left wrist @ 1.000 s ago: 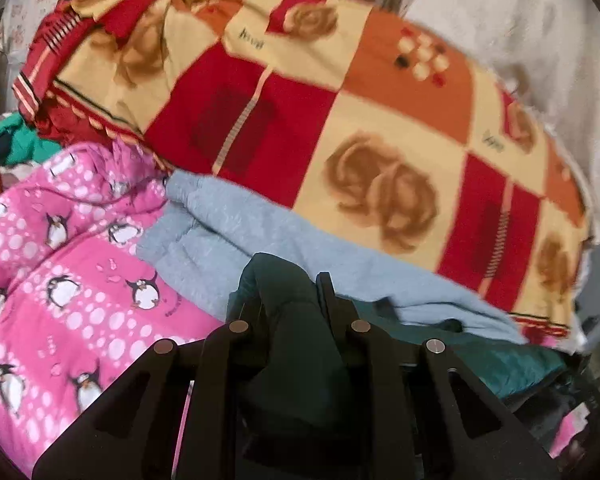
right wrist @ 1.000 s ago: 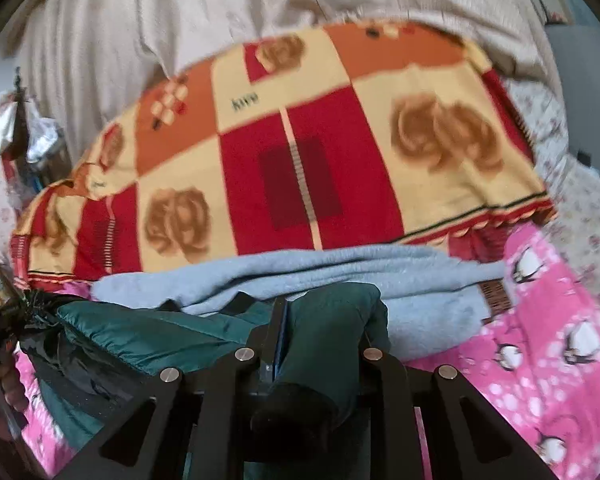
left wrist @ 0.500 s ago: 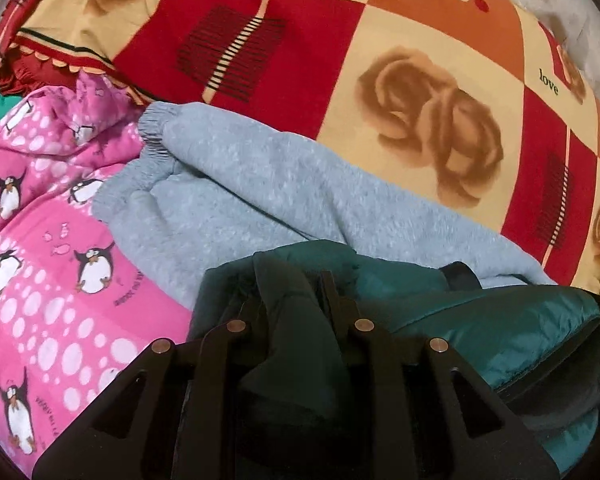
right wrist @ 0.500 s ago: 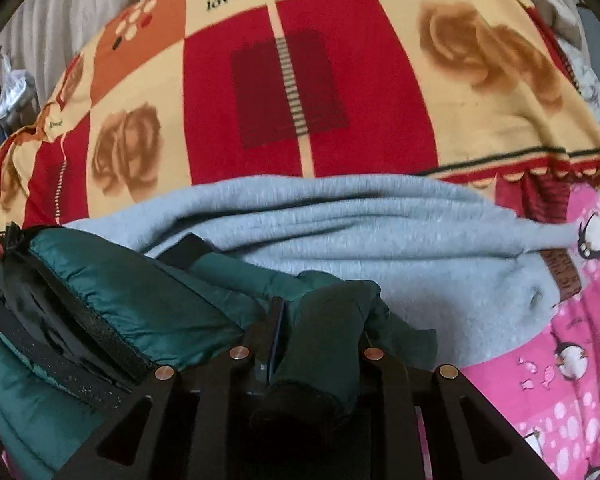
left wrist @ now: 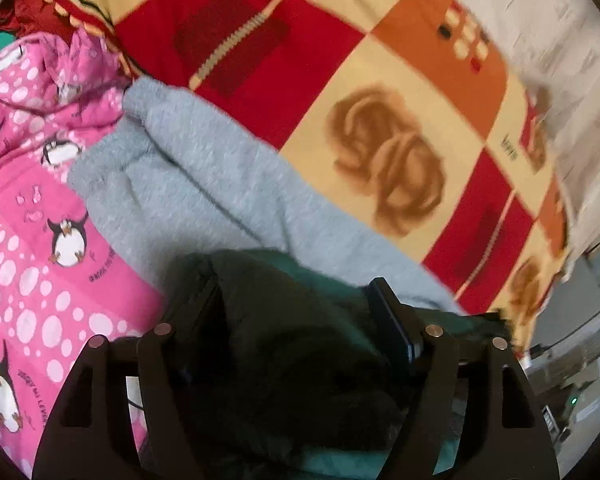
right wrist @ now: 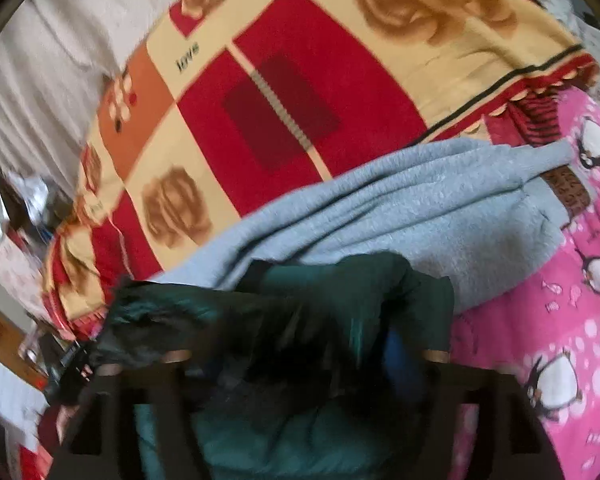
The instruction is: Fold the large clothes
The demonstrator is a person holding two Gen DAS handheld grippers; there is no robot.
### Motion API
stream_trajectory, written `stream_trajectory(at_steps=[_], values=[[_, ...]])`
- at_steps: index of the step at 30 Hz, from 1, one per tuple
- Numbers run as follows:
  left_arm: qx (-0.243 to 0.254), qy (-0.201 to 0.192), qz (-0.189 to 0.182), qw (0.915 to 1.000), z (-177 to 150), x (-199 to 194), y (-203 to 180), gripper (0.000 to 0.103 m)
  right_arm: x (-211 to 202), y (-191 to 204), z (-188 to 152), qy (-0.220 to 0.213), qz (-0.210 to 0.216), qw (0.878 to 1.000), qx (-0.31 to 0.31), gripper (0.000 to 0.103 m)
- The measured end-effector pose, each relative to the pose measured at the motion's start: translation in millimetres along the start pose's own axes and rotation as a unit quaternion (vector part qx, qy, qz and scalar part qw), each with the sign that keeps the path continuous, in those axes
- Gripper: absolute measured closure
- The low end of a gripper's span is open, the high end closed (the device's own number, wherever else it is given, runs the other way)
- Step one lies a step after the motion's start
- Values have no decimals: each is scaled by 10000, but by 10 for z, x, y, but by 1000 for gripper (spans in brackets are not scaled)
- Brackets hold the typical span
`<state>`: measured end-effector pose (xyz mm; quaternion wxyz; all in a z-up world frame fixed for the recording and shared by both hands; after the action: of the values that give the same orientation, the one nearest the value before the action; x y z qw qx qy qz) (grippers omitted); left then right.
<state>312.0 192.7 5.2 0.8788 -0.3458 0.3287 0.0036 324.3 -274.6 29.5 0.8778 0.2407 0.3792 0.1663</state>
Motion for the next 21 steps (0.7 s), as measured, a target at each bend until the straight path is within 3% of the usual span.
stream_trajectory(at_steps=[5,8,11,13,15,16,18,19,21], values=[[104,-838,-31,9964,150,-399,-55,20,-172,281,-21,-234,-30,9984,-509,26],[303,-861,-38,9958,128,-413,-123,20,-100,381,-45,-181,-311,9948,-958,26],[862,-791,279,9927,46,-285,-275,20,33,469,-58,-100,-562,9890,-1363,26],[1546,-784,778,9818,-31,-147,-442,20,134,528,-59,-119,-892,9811,-1713,26],[2275,-594,1414,9616,-154,76,-545,20,266,536,-59,-64,-1165,9737,-1958,26],[2600,-459,1801,9476,-225,208,-552,20,388,514,-71,62,-1316,9698,-2051,26],[2973,-241,2324,9257,-343,444,-496,20,580,415,-112,370,-1523,9660,-2057,26],[2980,-182,2347,9251,-360,492,-459,20,696,330,-151,552,-1584,9650,-2014,26],[2823,-93,2279,9318,-361,554,-347,17,818,220,-195,654,-1616,9644,-1989,23]])
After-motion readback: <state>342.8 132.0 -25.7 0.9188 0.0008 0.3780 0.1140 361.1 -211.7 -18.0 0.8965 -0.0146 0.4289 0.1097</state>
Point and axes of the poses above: each gripper's, at about its wrist camera, not at the fingertips, and x roughly the way its jaws point, y to its left, z to its top, the point moved 4 cm from there along x, roughly the way its jaws point
